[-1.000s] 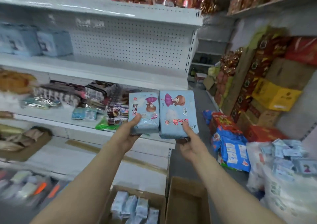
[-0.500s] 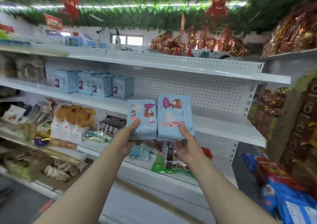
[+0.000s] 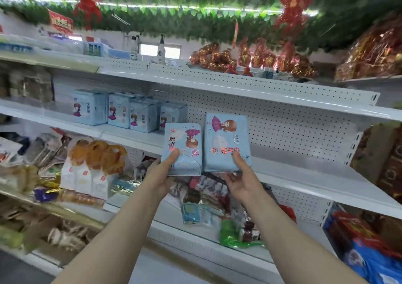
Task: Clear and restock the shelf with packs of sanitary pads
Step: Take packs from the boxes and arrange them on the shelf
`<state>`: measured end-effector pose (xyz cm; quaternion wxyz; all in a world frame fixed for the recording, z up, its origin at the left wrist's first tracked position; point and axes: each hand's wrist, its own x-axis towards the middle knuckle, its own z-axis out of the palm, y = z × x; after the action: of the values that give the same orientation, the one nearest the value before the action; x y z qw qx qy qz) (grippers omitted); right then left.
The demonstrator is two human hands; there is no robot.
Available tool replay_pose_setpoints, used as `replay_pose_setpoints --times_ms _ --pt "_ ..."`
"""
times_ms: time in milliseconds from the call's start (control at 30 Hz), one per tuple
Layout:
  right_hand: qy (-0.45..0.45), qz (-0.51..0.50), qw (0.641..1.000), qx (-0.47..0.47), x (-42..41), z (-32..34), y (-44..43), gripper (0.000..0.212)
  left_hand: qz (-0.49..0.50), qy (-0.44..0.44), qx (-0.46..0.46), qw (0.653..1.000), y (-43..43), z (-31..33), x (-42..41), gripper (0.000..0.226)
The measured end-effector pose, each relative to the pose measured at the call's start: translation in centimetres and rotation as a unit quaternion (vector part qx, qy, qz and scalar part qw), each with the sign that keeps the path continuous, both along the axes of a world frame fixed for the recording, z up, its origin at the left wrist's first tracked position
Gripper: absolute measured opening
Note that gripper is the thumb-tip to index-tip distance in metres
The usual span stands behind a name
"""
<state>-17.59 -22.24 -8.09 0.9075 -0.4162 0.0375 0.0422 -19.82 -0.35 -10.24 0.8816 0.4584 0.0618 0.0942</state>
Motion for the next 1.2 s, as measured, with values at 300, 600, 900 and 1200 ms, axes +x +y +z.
replay_pose_setpoints --times_ms 300,600,900,1200 --pt "0.004 -0.03 0.999 0.038 11.1 1.4 5.6 0.055 0.019 0.029 0.064 0.997 6.8 2.9 11.7 0.06" --pt "-0.016 -0.075 0.997 0.02 16.0 1.4 7.1 0.043 0.03 0.089 0.157 0.983 9.1 2.6 20.8 0.043" --pt "-0.027 -0.134 0.991 -0.005 14.1 -0.1 10.2 0.04 -0.003 0.129 0.234 0.964 9.9 1.2 25.3 0.065" --pt "-0.053 -0.197 0.976 0.07 9.7 0.9 18.1 0.035 -0.098 0.084 0.229 0.965 14.9 3.8 23.8 0.091"
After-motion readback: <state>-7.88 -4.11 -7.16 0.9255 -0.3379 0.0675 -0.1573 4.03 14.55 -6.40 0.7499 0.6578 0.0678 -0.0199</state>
